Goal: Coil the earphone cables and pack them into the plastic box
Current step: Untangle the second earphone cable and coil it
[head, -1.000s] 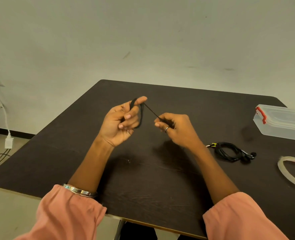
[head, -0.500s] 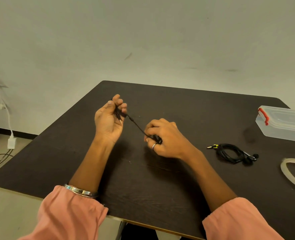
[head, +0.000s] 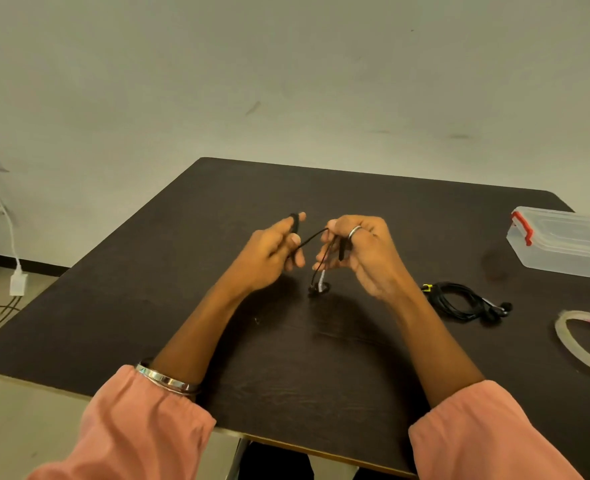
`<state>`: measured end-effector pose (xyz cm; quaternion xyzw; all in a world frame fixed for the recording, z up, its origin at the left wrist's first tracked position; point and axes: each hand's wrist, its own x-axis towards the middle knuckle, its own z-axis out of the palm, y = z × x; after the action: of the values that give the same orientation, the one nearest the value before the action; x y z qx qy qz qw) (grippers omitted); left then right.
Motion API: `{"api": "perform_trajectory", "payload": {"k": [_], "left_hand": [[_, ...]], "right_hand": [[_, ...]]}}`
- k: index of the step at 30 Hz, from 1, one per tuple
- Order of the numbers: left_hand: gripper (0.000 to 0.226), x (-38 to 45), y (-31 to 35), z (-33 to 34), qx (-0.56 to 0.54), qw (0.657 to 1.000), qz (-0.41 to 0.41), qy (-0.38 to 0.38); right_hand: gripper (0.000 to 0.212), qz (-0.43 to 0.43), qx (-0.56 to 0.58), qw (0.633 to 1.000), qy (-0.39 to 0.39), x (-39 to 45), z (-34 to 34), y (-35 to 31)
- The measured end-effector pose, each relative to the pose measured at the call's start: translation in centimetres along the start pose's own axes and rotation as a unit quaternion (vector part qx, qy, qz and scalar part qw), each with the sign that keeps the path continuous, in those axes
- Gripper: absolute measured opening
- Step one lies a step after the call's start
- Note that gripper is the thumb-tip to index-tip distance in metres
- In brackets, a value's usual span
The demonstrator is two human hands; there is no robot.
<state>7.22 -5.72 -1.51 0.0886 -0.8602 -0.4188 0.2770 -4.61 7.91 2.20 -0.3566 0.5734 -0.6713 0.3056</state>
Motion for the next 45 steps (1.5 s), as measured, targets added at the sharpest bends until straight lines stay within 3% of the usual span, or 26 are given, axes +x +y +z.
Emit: {"api": "perform_trajectory", "payload": {"k": [2, 4, 8, 11, 15, 19, 22, 26, 28, 30, 34, 38, 43, 45], "left_hand": [[0.038, 0.0, 0.3, 0.0, -0.033, 0.998, -0.014, -0.043], [0.039, 0.1, 0.7, 0.0, -0.081, 0.995, -0.037, -0.038], [0.035, 0.3, 0.8, 0.0, -0.142, 0.986, -0.080, 0.044], [0.032, 0.6, 0.0, -0.4, -0.128, 0.978, -0.101, 0.127], [0.026, 0.6, -0.5, -1.3, -0.103, 0.967, -0.089, 0.215], [0.027, 0.5, 0.0, -1.1, -0.081, 0.965, -0.069, 0.239], [0.027, 0.5, -0.1, -0.8, -0.032, 0.969, -0.049, 0.239], [0.038, 0.3, -0.3, -0.6, 0.033, 0.972, -0.011, 0.233], [0.041, 0.2, -0.2, -0.7, 0.061, 0.971, 0.012, 0.231], [0.042, 0.2, -0.1, -0.7, 0.087, 0.968, 0.030, 0.234], [0.041, 0.2, 0.1, -0.7, 0.107, 0.958, 0.024, 0.264], [0.037, 0.3, 0.1, -1.0, 0.094, 0.948, -0.004, 0.303], [0.033, 0.4, -0.2, -1.1, 0.085, 0.942, -0.039, 0.324], [0.035, 0.4, -0.3, -1.0, 0.082, 0.942, -0.044, 0.322]], "right_hand": [[0.025, 0.045, 0.054, 0.997, 0.033, 0.0, -0.1, -0.2], [0.023, 0.082, 0.123, 0.987, 0.069, 0.2, -0.4, -0.2], [0.020, 0.173, 0.161, 0.969, 0.069, 0.3, -1.3, 0.1], [0.012, 0.199, 0.156, 0.964, 0.085, 0.6, -1.7, 0.3], [0.020, 0.104, 0.020, 0.977, 0.183, 1.4, -2.6, 1.4], [0.021, -0.067, -0.207, 0.939, 0.266, 1.5, -2.6, 2.1], [0.028, -0.197, -0.278, 0.923, 0.177, 0.7, -1.1, 2.0], [0.062, -0.185, -0.307, 0.933, -0.009, -0.2, 1.9, 2.5], [0.071, -0.156, -0.289, 0.943, -0.055, -0.3, 2.8, 3.0], [0.066, -0.127, -0.236, 0.962, -0.056, -0.4, 3.0, 3.0], [0.045, -0.066, 0.006, 0.998, -0.010, -0.2, 2.1, 1.6], [0.031, 0.017, 0.170, 0.983, 0.060, 0.6, -0.1, 0.4], [0.030, 0.138, 0.260, 0.941, 0.168, 1.1, -2.4, 0.6], [0.024, 0.155, 0.245, 0.934, 0.209, 1.4, -2.9, 0.9]]}}
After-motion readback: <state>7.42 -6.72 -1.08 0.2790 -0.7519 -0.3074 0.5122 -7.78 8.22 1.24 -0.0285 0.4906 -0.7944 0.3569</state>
